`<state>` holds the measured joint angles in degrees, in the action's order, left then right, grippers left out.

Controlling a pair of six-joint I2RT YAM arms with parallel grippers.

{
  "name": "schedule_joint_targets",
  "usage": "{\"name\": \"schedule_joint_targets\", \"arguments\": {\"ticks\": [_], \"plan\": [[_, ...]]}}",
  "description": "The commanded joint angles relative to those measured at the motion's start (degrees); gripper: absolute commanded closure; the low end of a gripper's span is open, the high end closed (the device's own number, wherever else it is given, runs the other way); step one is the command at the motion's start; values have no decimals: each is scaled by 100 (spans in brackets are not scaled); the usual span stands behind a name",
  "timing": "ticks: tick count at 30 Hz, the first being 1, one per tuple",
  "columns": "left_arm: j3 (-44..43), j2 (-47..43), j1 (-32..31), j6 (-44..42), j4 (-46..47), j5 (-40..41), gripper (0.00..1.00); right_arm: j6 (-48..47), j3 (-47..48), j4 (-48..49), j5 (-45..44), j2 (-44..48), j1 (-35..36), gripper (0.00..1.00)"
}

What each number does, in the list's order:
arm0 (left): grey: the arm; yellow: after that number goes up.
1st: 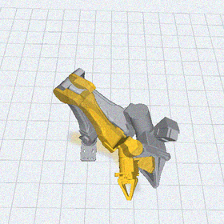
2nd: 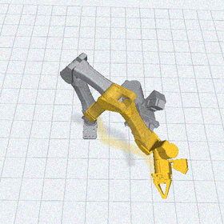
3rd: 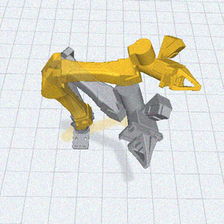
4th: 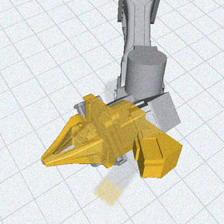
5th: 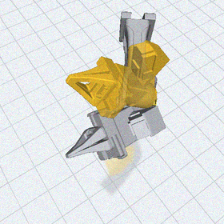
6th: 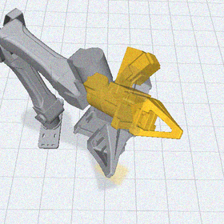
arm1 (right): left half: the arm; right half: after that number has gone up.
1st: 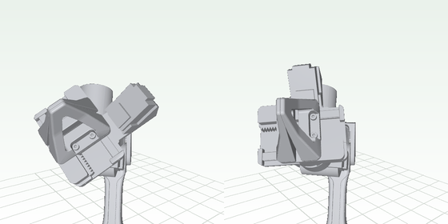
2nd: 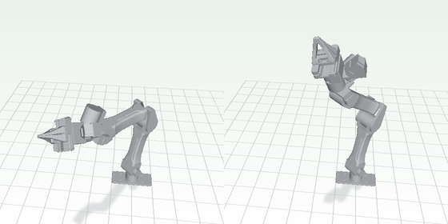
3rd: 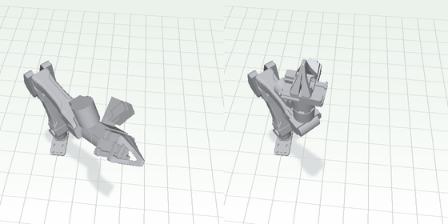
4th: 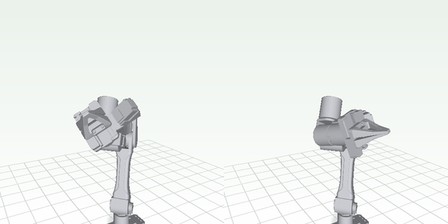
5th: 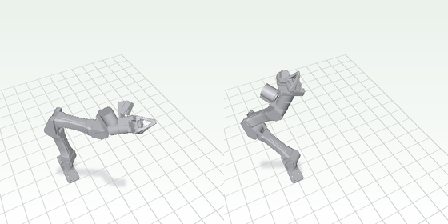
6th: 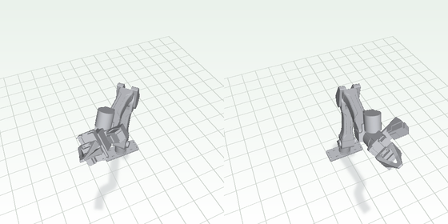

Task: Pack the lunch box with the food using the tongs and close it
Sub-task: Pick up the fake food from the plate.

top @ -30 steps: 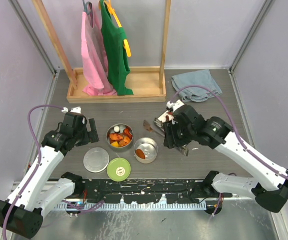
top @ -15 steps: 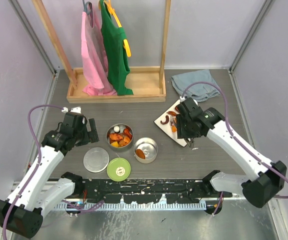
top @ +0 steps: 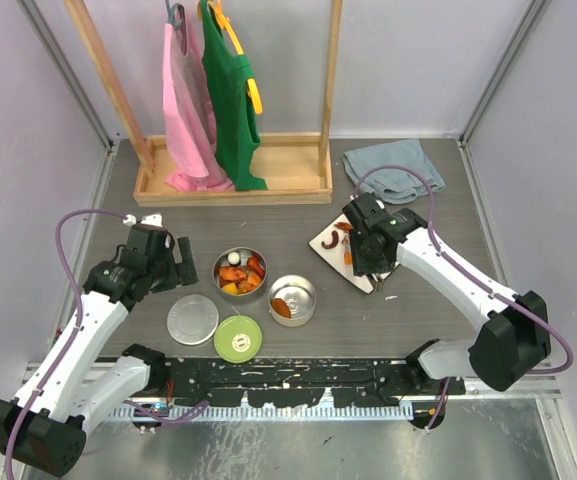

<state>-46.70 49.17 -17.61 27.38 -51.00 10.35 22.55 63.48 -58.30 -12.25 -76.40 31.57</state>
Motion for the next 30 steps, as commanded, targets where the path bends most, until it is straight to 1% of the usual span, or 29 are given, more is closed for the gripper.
{"name": "schedule_joint_targets", "arguments": {"ticks": [1, 7, 9, 12, 19, 30], "plan": [[-66, -45, 14, -38, 82, 125, 2, -150, -90, 8, -152, 336, -185, 58], [-68, 3, 20, -39, 75, 74, 2, -263, -97, -162, -115, 677, -474, 59], [-76, 13, 20, -39, 72, 76, 2, -336, -93, -152, -86, 743, -603, 58], [-71, 1, 13, -39, 67, 77, 2, -428, -97, -84, 239, 738, -737, 56], [-60, -38, 18, -35, 69, 112, 2, -506, -170, 16, 453, 640, -801, 57], [-70, -32, 20, -37, 73, 99, 2, -467, -128, -1, 723, 978, -803, 58]]}}
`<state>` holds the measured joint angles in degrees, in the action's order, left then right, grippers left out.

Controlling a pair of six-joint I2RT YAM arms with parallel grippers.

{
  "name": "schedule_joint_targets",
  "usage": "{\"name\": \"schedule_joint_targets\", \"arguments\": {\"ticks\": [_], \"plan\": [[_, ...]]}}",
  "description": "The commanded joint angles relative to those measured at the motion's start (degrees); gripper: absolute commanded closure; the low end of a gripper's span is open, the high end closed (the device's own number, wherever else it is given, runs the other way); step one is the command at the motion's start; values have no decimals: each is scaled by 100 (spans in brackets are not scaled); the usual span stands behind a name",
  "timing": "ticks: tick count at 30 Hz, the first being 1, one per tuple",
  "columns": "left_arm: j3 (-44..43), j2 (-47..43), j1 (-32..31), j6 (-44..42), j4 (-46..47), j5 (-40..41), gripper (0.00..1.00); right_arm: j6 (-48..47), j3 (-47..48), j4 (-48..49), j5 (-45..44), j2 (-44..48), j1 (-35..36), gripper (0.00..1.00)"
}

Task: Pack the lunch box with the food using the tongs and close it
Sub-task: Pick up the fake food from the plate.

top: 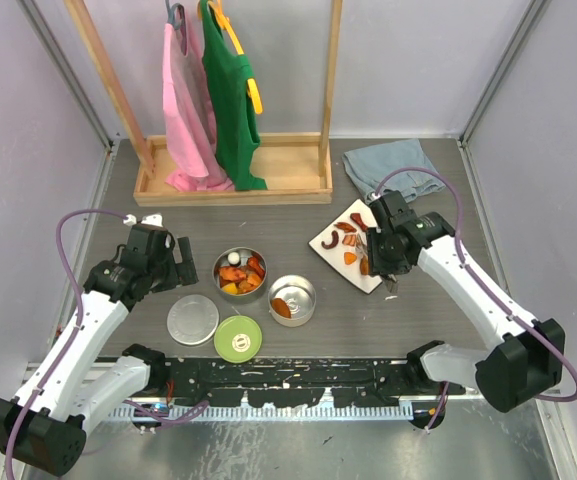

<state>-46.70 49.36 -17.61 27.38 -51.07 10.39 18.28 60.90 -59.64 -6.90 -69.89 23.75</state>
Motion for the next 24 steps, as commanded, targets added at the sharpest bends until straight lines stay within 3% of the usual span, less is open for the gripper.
{"name": "schedule_joint_targets", "arguments": {"ticks": [1, 7, 14, 24], "plan": [[-76, -55, 14, -39, 76, 95, 2, -36, 129, 131, 189, 361, -25, 58], [-70, -59, 15, -30, 69, 86, 2, -35, 61, -11, 23, 241, -13, 57], [-67, -61, 16, -31, 66, 94, 2, -55, 188, 30, 10, 139, -22, 49], [-75, -40, 13, -31, 71, 95, 2, 205, 499, 765, 996, -207, -14, 50]]}}
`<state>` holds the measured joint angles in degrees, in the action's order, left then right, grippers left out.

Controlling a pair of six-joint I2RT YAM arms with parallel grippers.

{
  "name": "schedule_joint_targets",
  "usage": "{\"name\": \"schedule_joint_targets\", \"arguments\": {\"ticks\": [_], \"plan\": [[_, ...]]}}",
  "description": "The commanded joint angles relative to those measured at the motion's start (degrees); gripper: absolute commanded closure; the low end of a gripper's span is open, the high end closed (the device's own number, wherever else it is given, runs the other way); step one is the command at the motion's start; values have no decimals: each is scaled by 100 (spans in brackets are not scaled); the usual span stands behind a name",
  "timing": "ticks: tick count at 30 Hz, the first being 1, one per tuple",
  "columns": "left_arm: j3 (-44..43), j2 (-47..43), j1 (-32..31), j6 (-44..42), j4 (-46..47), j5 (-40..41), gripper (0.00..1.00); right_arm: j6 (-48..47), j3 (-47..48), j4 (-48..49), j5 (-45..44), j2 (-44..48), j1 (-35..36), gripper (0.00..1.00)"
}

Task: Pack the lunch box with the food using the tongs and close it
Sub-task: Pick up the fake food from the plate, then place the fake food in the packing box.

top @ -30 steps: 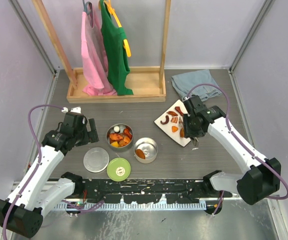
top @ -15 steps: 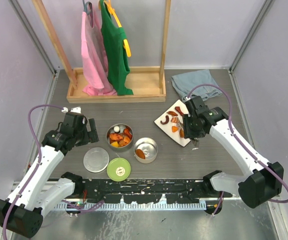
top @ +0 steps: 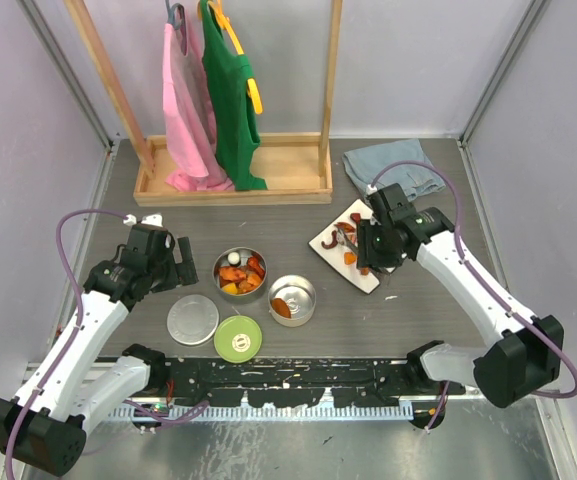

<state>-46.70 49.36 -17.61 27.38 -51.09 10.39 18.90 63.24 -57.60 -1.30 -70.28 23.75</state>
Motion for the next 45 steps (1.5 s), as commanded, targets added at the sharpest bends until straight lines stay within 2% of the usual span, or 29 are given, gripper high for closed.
{"name": "schedule_joint_targets", "arguments": {"ticks": [1, 10, 17, 23, 32, 36, 45], "plan": [[-76, -37, 17, -31, 73, 95, 2, 161, 276, 614, 450, -245, -9, 51], [-76, -19, 16, -35, 79, 103, 2, 102, 305, 1037, 406, -812, -6, 56], [-76, -30, 16, -31, 77, 115, 2, -2, 265, 910, 301, -940, 47, 63], [-75, -27, 12, -37, 73, 99, 2, -34, 366, 712, 303, -560, 57, 73], [-75, -27, 20, -37, 82, 91, 2, -371, 720, 111, 829, 241, 165, 75], [-74, -33, 20, -31, 76, 86, 2, -512, 966, -224, 891, 414, 614, 74], [-73, -39, 18, -28, 63, 77, 2, -158, 1230, -890, 47, 229, 2354, 74]]}}
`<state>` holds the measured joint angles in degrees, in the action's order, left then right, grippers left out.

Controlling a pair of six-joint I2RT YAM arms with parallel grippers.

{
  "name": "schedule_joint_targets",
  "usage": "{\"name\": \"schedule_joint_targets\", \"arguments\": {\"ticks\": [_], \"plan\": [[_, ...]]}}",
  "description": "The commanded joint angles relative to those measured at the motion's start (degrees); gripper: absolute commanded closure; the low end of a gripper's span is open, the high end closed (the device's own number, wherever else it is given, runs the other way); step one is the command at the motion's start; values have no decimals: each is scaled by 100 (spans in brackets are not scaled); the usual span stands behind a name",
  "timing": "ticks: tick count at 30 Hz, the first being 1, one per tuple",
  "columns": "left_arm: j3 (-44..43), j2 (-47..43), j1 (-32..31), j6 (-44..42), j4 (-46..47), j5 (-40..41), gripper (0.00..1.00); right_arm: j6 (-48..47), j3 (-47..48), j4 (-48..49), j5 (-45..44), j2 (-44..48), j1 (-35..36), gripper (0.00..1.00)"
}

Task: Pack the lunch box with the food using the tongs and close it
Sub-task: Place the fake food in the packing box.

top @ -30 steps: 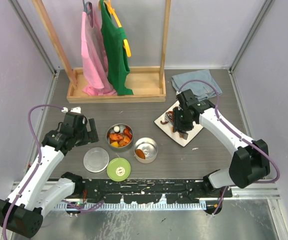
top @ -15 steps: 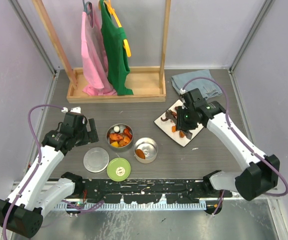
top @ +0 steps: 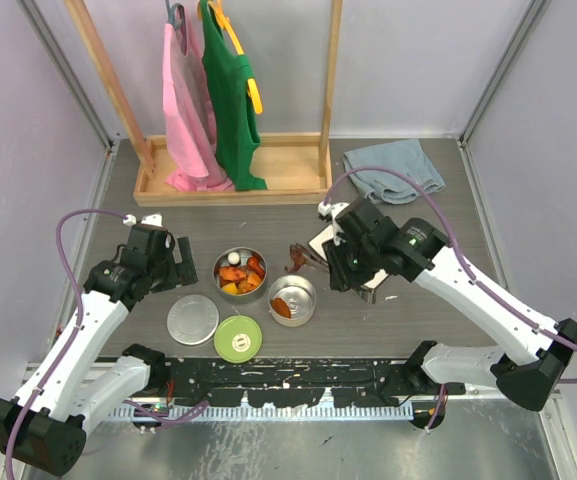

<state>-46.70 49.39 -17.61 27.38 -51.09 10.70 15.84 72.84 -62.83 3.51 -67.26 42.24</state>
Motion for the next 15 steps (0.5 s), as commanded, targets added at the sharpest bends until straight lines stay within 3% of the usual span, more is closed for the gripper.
{"name": "schedule_joint_targets", "arguments": {"ticks": [1, 15], "plan": [[-74, -43, 12, -18, 64, 46, 2, 193, 267, -427, -509, -110, 634, 74], [-66, -82, 17, -31, 81, 33, 2, 503, -186, -621, -468, -219, 1307, 73]]}}
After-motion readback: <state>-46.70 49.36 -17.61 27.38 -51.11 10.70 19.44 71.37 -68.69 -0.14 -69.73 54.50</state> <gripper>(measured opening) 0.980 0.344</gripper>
